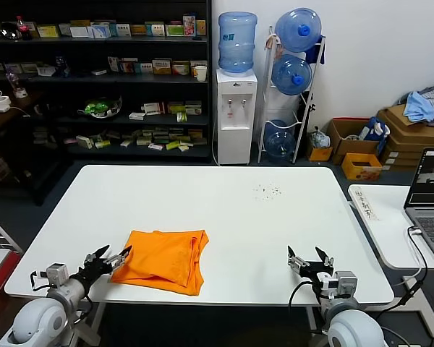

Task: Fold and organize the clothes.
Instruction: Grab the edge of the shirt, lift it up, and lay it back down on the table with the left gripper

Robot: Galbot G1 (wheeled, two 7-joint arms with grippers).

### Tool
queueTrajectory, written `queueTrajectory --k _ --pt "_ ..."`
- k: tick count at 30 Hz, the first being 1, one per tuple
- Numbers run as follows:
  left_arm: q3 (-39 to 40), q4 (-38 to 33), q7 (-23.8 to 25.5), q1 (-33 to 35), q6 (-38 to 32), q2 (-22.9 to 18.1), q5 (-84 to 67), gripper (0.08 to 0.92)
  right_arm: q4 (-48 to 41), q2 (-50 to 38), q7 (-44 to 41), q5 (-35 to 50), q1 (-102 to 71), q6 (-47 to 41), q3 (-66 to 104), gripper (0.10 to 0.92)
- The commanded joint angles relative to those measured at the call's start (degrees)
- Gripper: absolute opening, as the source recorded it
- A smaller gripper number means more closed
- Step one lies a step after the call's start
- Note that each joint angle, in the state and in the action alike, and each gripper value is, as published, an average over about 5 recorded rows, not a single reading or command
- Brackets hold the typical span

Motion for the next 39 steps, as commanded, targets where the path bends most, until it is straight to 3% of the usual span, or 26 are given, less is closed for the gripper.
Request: queueTrajectory --k 1,10,25,33,39 --pt "1.7 3.1 2.6 -1.1 -0.4 0.9 -0.1 0.823 0.0 0.0 0.1 0.0 0.0 0.0 0.0 0.823" --pt "3.3 3.5 1.4 -2.0 -1.6 -0.9 1.3 0.791 0.3 -0.1 0.2 0.0 -0.3 -0.1 0.3 0.823" --pt "2.1 0.3 -0.1 -0.8 -1.8 -3.0 -1.1 0.369 0.3 -0.1 0.2 0.0 -0.3 0.1 0.4 0.823" --pt "-0.4 -9.7 -3.5 1.5 -1.6 -6.5 1.9 0.14 0.0 0.1 0.1 0.0 -0.2 0.3 0.5 0.823" --pt "-3.0 -20.7 -8.6 4.1 2.6 -8.3 10.0 0.105 -0.5 0.2 0.1 -0.1 0.2 0.6 0.0 0.823"
